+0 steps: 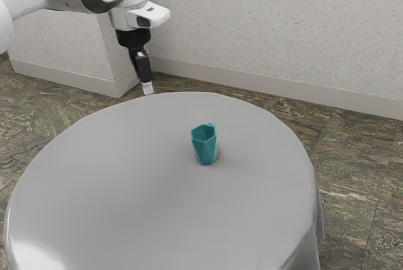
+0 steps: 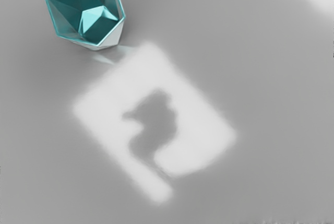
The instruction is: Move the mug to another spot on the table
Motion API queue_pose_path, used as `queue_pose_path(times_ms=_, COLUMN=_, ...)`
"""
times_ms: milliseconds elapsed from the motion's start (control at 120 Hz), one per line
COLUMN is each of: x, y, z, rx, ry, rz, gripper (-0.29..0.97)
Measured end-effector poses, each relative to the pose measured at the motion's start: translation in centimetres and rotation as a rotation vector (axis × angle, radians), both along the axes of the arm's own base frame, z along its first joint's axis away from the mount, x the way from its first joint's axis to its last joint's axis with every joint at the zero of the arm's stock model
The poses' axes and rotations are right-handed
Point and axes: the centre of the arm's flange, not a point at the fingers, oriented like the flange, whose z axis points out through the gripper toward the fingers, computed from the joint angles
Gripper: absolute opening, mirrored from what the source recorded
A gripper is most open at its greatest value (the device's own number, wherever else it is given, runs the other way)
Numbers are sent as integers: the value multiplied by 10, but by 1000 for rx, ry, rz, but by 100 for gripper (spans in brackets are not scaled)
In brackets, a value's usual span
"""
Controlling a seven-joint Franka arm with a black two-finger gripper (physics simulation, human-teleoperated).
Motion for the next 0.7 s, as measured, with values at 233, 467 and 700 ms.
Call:
queue_pose_path(times_ms=233, x=0, y=-1, z=2, rx=-1, ry=-5, rz=-46, gripper=68)
queue_pose_path(times_ms=467, x=13, y=-19, z=1, rx=-40, ry=-9, rz=4, gripper=68)
queue_pose_path(times_ms=700, x=61, y=-32, z=-23, rx=-53, ry=-6, rz=142, gripper=68)
